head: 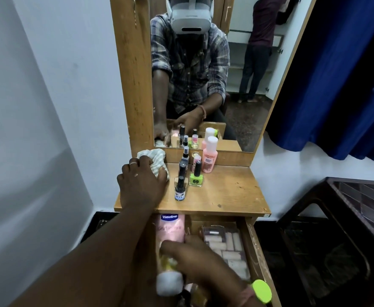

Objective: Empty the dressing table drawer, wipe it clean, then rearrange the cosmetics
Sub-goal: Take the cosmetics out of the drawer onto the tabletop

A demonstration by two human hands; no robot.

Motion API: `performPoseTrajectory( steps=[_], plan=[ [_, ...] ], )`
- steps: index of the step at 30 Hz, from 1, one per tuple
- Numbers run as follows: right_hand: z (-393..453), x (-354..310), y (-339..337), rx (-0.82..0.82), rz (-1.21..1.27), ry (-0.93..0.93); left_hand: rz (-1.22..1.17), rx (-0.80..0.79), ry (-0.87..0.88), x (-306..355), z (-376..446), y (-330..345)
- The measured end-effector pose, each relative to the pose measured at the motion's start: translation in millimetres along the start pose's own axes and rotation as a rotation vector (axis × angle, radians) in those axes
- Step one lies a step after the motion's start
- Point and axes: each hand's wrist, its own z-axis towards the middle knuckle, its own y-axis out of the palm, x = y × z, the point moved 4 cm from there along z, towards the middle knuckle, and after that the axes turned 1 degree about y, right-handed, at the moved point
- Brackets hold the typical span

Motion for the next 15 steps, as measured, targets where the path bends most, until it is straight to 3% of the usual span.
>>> performPoseTrajectory(
  steps=[5,15],
  plan=[
    [-9.0,6.5,-12.9,-0.111,-0.066,0.061,-0.013,0.001,-0.001,-0.2,-0.4,0.2],
    [3.4,13.6,16.2,0.03,-0.328,-0.034,-0.014,-0.003,0.013,0.2,-1.6,-2.3]
  ],
)
